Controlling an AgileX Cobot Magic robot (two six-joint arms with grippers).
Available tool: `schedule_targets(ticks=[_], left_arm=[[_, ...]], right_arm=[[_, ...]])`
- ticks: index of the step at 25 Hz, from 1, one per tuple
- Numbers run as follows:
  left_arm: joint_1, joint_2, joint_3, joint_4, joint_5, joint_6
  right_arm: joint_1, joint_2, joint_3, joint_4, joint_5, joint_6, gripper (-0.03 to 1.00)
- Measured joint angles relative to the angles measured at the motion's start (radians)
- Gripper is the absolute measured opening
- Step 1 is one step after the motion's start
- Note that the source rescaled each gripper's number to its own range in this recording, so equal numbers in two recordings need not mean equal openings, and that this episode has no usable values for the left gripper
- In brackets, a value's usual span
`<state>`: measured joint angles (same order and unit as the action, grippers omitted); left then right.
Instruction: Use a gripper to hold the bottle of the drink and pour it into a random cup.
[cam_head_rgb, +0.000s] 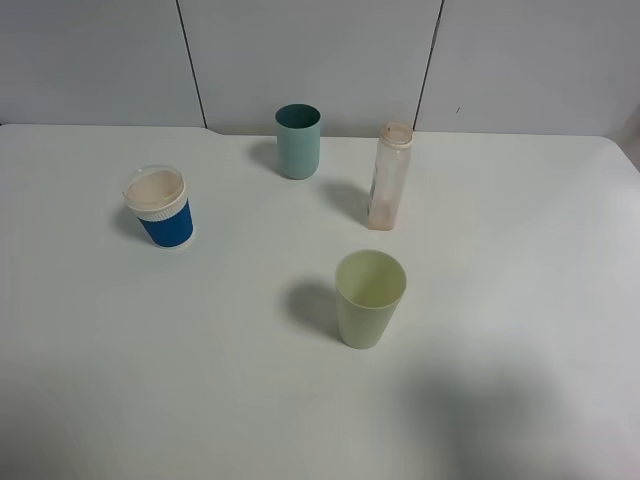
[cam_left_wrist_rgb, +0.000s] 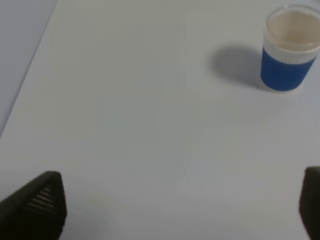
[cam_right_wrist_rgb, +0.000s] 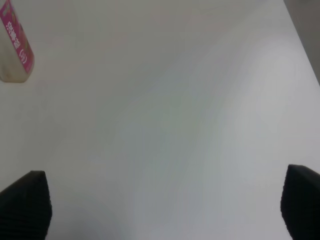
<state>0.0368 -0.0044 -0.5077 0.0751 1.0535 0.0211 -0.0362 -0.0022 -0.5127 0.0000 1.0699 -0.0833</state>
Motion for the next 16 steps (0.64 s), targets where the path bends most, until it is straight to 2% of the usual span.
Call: schedule_targets(ticks=[16], left_arm=[[0.000,0.000,0.000,0.000,0.000,0.000]], right_arm=[[0.000,0.000,0.000,0.000,0.000,0.000,0.86]])
